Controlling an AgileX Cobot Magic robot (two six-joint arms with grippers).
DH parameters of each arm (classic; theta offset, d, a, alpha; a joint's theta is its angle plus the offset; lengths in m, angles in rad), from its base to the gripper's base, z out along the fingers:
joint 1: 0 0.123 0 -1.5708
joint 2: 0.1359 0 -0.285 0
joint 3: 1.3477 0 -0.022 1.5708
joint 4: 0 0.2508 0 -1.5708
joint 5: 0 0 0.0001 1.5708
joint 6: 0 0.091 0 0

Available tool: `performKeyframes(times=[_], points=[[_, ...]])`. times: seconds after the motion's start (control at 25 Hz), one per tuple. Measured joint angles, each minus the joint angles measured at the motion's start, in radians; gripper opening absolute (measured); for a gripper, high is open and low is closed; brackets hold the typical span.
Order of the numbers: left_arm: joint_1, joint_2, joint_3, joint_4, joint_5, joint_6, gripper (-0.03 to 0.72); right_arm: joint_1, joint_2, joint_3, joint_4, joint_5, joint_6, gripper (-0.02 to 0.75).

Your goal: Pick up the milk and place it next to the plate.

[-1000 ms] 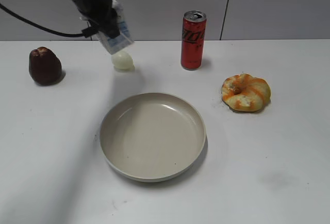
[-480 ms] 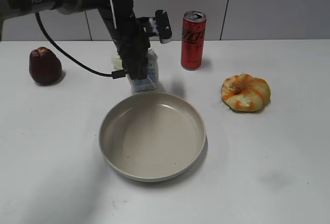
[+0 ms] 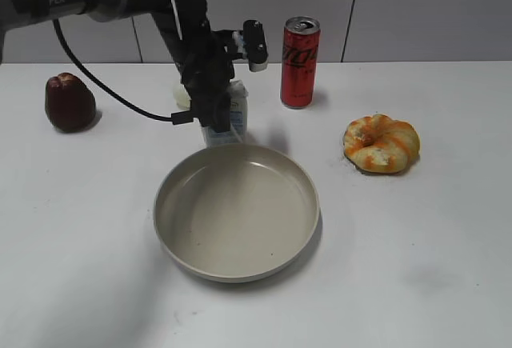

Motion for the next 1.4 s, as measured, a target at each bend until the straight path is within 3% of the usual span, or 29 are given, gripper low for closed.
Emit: performKeyframes(times=[0.2,0.32,0.44,0.56,0.64,0.8,1.04,1.24,1.4], points=[[0.006,-0.084,0.0,-0.035,0.001,-0.003,0.578,0.0,0.0,0.0,0.0,0.0,0.0,0.497],[0.019,-0.179,0.0,-0.054,0.001,-0.075,0.619,0.0,0.0,0.0,0.0,0.0,0.0,0.497],[0.038,-0.284,0.0,0.0,0.001,-0.255,0.623,0.0,0.0,0.0,0.0,0.0,0.0,0.497],[0.069,-0.369,0.0,0.146,0.05,-0.561,0.61,0.0,0.0,0.0,0.0,0.0,0.0,0.497],[0.105,-0.41,0.0,0.23,0.116,-0.701,0.599,0.0,0.0,0.0,0.0,0.0,0.0,0.497],[0.237,-0.489,0.041,0.22,0.145,-0.885,0.593,0.0,0.0,0.0,0.0,0.0,0.0,0.497],[0.447,-0.67,0.259,0.025,0.151,-0.932,0.589,0.0,0.0,0.0,0.0,0.0,0.0,0.497],[0.549,-0.879,0.521,0.028,0.153,-0.932,0.588,0.0,0.0,0.0,0.0,0.0,0.0,0.497],[0.589,-1.061,0.742,0.064,0.156,-0.934,0.585,0.0,0.0,0.0,0.0,0.0,0.0,0.497]])
